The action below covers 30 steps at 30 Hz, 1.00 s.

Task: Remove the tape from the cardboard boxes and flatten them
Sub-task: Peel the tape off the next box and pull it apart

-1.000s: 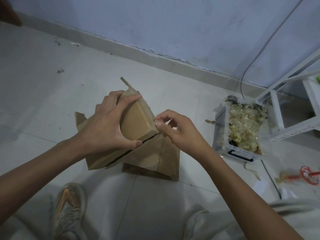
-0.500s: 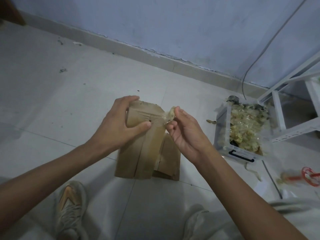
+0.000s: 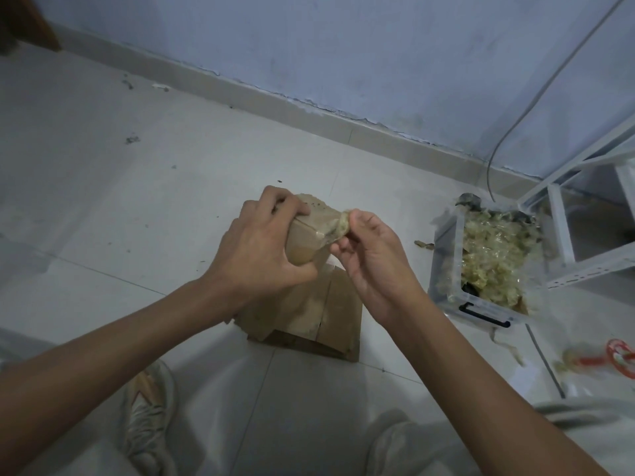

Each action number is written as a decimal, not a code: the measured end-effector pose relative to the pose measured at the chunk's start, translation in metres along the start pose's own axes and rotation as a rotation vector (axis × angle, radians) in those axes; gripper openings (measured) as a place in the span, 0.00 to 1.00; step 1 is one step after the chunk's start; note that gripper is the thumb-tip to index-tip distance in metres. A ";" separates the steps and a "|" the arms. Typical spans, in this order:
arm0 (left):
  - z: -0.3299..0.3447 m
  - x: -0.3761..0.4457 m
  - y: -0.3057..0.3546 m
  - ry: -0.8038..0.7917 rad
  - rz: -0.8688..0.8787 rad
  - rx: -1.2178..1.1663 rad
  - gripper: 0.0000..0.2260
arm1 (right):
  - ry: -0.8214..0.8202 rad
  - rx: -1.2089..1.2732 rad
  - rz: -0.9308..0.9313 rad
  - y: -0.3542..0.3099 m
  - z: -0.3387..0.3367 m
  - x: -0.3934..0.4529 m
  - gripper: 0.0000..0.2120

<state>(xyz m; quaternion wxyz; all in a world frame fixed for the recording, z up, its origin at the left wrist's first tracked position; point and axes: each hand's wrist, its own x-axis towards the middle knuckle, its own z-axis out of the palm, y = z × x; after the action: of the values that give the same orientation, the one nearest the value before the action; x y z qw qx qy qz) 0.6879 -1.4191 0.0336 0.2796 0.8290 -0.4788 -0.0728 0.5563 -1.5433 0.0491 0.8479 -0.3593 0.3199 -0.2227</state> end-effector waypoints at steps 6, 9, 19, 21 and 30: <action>0.006 -0.002 0.001 -0.079 0.012 -0.018 0.28 | 0.113 -0.015 -0.011 0.000 -0.011 -0.006 0.06; 0.006 0.001 0.010 -0.086 0.011 -0.034 0.27 | 0.150 -0.041 -0.072 -0.007 -0.014 -0.004 0.06; -0.002 0.015 0.007 -0.081 -0.022 -0.197 0.23 | 0.028 0.561 0.178 -0.010 -0.017 0.004 0.05; -0.005 0.017 0.006 -0.080 -0.057 -0.246 0.23 | -0.015 0.561 0.201 -0.017 -0.020 0.007 0.07; -0.008 0.013 0.003 -0.035 -0.039 -0.077 0.28 | 0.179 -1.138 -0.783 0.005 -0.023 0.022 0.08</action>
<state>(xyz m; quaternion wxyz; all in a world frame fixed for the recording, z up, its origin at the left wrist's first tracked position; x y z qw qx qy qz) 0.6957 -1.4285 0.0435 0.3013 0.8254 -0.4643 -0.1113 0.5562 -1.5644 0.0242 0.3554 -0.8171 0.3023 -0.3386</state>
